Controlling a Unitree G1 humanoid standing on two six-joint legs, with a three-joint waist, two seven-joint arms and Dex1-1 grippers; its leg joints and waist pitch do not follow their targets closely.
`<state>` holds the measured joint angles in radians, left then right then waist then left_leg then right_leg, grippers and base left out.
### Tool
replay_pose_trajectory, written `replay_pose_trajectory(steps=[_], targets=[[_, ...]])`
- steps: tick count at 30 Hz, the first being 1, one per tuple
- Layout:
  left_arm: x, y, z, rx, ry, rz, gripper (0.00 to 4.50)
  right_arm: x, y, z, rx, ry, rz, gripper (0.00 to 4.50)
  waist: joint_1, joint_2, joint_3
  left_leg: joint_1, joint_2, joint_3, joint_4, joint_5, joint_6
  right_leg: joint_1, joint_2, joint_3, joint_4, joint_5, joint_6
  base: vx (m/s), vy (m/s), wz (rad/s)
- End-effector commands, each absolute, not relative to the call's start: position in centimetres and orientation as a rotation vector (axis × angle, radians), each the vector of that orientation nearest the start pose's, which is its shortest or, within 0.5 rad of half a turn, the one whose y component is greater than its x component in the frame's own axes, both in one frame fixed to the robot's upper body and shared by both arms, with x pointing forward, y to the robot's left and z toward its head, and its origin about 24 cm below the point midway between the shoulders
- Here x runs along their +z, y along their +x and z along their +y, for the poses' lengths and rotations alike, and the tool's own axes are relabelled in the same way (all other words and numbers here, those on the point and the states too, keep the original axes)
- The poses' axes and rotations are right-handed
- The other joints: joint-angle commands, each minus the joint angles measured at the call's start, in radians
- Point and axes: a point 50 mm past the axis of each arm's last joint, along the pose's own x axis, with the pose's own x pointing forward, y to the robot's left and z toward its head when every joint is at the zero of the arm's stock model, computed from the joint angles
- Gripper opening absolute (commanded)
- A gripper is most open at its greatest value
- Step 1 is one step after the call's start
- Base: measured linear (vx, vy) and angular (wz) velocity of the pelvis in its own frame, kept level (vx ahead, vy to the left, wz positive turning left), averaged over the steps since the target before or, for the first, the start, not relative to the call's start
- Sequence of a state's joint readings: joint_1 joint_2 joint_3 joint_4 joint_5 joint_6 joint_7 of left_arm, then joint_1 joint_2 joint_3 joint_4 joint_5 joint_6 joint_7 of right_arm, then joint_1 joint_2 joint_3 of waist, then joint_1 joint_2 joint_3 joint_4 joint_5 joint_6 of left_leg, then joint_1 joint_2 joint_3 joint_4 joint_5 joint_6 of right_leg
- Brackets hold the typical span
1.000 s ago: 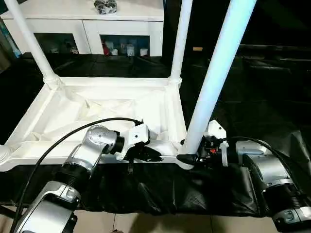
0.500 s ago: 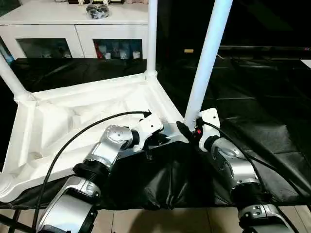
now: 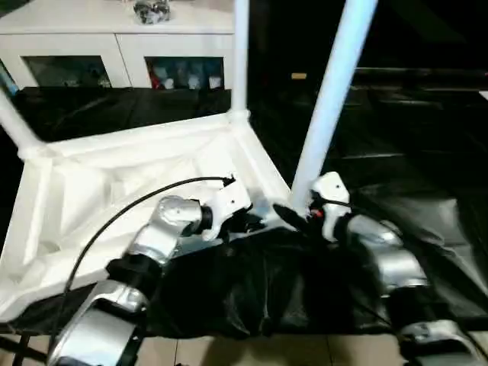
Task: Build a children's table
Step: Rotate leg to tighten
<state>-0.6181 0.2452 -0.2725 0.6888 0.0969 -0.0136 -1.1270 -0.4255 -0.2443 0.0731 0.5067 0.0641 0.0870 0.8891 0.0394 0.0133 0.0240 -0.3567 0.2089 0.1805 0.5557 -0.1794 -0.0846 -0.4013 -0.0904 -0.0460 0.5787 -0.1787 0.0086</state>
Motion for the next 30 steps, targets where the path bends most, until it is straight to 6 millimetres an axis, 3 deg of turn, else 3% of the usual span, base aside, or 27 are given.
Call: replay_pose_trajectory(steps=[1, 5, 6, 9, 13, 15, 22, 25, 26, 28, 29, 30], targets=[[3.5, 31.0, 9.1, -1.441, 0.442, 0.386, 0.00, 3.0, 29.3, -11.1, 1.192, -0.109, 0.306, 3.53, 0.006, 0.001, -0.052, 0.000, 0.015, 0.008, -0.045, -0.150, 0.114, 0.056, -0.030, 0.022, -0.038, 0.060, -0.299, 0.000, 0.000, 0.00], [3.8, 31.1, 10.2, -1.457, 0.459, 0.401, 0.00, 3.0, 28.8, -11.4, 1.315, -0.097, 0.345, 3.24, 0.010, 0.000, -0.045, 0.003, 0.019, 0.008, -0.052, -0.225, 0.095, 0.053, -0.034, 0.022, -0.049, -0.080, -0.286, 0.000, 0.000, 0.00], [3.9, 31.1, 10.3, -1.460, 0.459, 0.404, 0.00, 3.1, 28.7, -11.4, 1.337, -0.091, 0.354, 3.24, 0.013, -0.001, -0.041, 0.006, 0.021, 0.007, -0.057, -0.267, 0.071, 0.049, -0.035, 0.023, -0.056, -0.164, -0.270, 0.000, 0.000, 0.00], [4.0, 31.1, 10.8, -1.468, 0.467, 0.415, 0.00, 3.1, 28.4, -11.4, 1.401, -0.092, 0.378, 2.97, 0.019, -0.002, -0.039, 0.009, 0.022, 0.007, -0.061, -0.298, 0.048, 0.046, -0.037, 0.026, -0.062, -0.238, -0.244, 0.000, 0.000, 0.00], [4.1, 31.1, 11.3, -1.478, 0.468, 0.420, 0.00, 3.1, 28.0, -11.5, 1.457, -0.087, 0.402, 2.69, 0.023, -0.004, -0.042, 0.008, 0.021, 0.006, -0.060, -0.273, 0.042, 0.046, -0.037, 0.027, -0.060, -0.219, -0.236, 0.000, 0.000, 0.00], [4.1, 31.1, 11.6, -1.481, 0.467, 0.425, 0.00, 2.9, 27.7, -11.6, 1.486, -0.089, 0.421, 2.48, 0.024, -0.007, -0.045, 0.006, 0.020, 0.007, -0.057, -0.243, 0.052, 0.048, -0.036, 0.027, -0.054, -0.166, -0.248, 0.000, 0.000, 0.00], [4.1, 31.0, 11.8, -1.479, 0.466, 0.432, 0.00, 2.7, 27.5, -11.5, 1.480, -0.079, 0.419, 2.38, 0.025, -0.006, -0.045, 0.005, 0.019, 0.008, -0.055, -0.224, 0.061, 0.049, -0.036, 0.026, -0.051, -0.140, -0.260, 0.000, 0.000, 0.00], [4.0, 31.3, 11.4, -1.435, 0.470, 0.422, 0.00, 2.7, 28.1, -11.2, 1.383, -0.067, 0.380, 2.38, 0.025, -0.006, -0.043, 0.006, 0.019, 0.008, -0.058, -0.239, 0.054, 0.047, -0.037, 0.026, -0.055, -0.180, -0.249, 0.000, 0.000, 0.00], [4.0, 31.6, 10.8, -1.394, 0.464, 0.408, 0.00, 2.6, 28.9, -11.0, 1.249, -0.056, 0.353, 2.38, 0.023, -0.008, -0.040, 0.007, 0.020, 0.008, -0.060, -0.252, 0.045, 0.044, -0.039, 0.028, -0.058, -0.214, -0.239, 0.000, 0.000, 0.00], [4.0, 31.9, 10.0, -1.353, 0.454, 0.388, 0.00, 2.4, 30.0, -10.8, 1.072, -0.043, 0.332, 2.37, 0.015, -0.009, -0.037, 0.009, 0.016, 0.003, -0.065, -0.294, 0.014, 0.038, -0.041, 0.029, -0.067, -0.311, -0.210, 0.000, 0.000, 0.00], [4.0, 31.9, 10.0, -1.353, 0.454, 0.388, 0.00, 2.4, 30.0, -10.8, 1.072, -0.043, 0.332, 2.37, 0.012, -0.010, -0.037, 0.010, 0.015, 0.002, -0.066, -0.305, 0.007, 0.038, -0.042, 0.030, -0.070, -0.343, -0.197, 0.000, 0.000, 0.00], [4.0, 32.1, 8.7, -1.310, 0.448, 0.366, 0.00, 2.2, 30.5, -10.3, 0.929, -0.010, 0.314, 2.30, 0.007, -0.008, -0.034, 0.010, 0.014, -0.001, -0.068, -0.327, -0.003, 0.033, -0.039, 0.032, -0.076, -0.396, -0.167, 0.000, 0.000, 0.00]])
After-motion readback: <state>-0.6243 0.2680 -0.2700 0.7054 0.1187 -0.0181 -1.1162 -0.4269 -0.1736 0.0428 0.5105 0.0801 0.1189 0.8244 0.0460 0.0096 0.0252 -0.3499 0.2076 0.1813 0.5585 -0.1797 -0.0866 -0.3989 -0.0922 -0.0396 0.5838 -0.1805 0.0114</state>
